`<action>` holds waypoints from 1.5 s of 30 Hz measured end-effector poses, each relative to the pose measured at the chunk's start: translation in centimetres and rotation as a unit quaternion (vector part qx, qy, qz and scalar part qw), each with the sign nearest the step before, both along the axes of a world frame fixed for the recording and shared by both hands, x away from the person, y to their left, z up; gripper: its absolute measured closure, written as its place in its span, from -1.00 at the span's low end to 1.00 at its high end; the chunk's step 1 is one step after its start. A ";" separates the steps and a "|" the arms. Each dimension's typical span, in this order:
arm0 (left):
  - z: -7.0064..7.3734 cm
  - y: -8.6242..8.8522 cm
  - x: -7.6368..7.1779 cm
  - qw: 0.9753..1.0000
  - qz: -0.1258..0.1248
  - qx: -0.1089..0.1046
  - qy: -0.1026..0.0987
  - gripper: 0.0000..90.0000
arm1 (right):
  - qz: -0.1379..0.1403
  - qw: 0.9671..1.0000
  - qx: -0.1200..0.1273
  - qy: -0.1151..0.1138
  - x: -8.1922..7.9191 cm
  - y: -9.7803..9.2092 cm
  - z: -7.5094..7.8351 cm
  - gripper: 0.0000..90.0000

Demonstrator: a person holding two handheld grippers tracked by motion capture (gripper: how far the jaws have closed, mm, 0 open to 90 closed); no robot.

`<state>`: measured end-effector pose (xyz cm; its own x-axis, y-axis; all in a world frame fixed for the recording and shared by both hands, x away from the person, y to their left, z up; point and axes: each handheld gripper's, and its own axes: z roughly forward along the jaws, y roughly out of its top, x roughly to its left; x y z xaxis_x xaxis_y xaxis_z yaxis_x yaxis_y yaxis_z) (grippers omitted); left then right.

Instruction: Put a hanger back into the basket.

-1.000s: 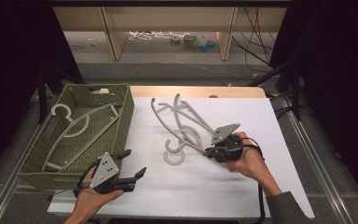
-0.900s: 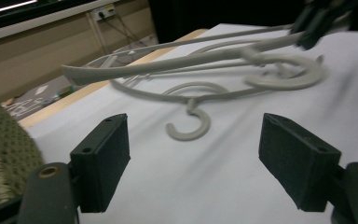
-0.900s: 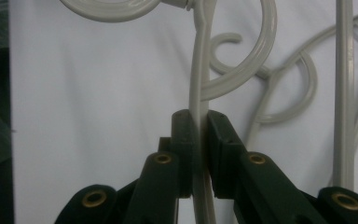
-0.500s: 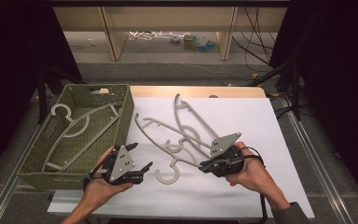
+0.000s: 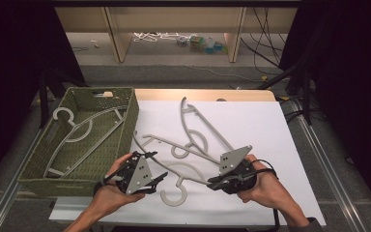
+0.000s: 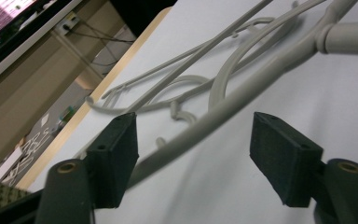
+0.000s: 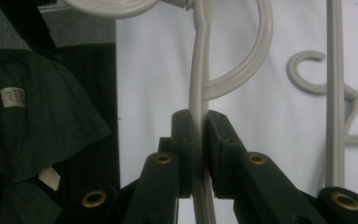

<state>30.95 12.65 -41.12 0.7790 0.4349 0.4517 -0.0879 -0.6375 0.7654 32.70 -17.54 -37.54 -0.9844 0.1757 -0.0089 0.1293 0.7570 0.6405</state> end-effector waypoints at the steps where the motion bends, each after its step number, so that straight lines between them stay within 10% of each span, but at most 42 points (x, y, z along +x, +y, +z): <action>1: 0.0 -0.2 -0.1 1.000 -0.005 0.006 -0.003 -0.20 | 0.002 1.000 0.001 0.005 -0.2 0.0 0.1 0.84; 10: 0.2 -1.8 0.1 0.995 -0.070 0.071 -0.026 0.22 | 0.016 1.000 -0.009 0.007 -0.7 -0.1 0.4 0.84; 12: 0.3 -2.1 0.0 0.992 -0.084 0.089 -0.032 0.39 | 0.015 1.000 -0.009 0.011 -0.7 -0.3 0.4 0.84; 14: 0.9 -2.2 0.0 0.982 -0.104 0.148 -0.054 0.46 | 0.017 1.000 -0.009 0.012 -0.7 -0.5 0.4 0.84; 16: 0.6 -2.6 -0.2 0.984 -0.109 0.134 -0.048 0.51 | 0.020 1.000 -0.012 0.015 -0.7 -0.6 0.4 0.84; 20: 0.8 -2.9 -0.3 0.976 -0.126 0.169 -0.046 0.59 | 0.026 0.999 -0.013 0.018 -0.5 -0.8 0.3 0.83; 29: 1.2 -3.1 -0.3 0.982 -0.142 0.121 0.005 0.76 | 0.002 1.000 0.020 -0.011 0.1 -2.2 1.3 0.70; 32: 1.8 -3.0 -0.1 0.988 -0.116 0.092 0.037 0.76 | -0.026 0.999 0.038 -0.025 0.3 -2.4 1.7 0.46; 38: 2.3 -2.3 0.6 0.992 -0.077 0.043 0.094 0.76 | -0.097 0.989 0.087 -0.065 0.5 -3.0 2.8 0.01; 45: 2.4 -0.8 1.5 0.988 -0.035 -0.010 0.149 0.76 | -0.173 0.972 0.128 -0.096 0.8 -3.6 3.2 -0.27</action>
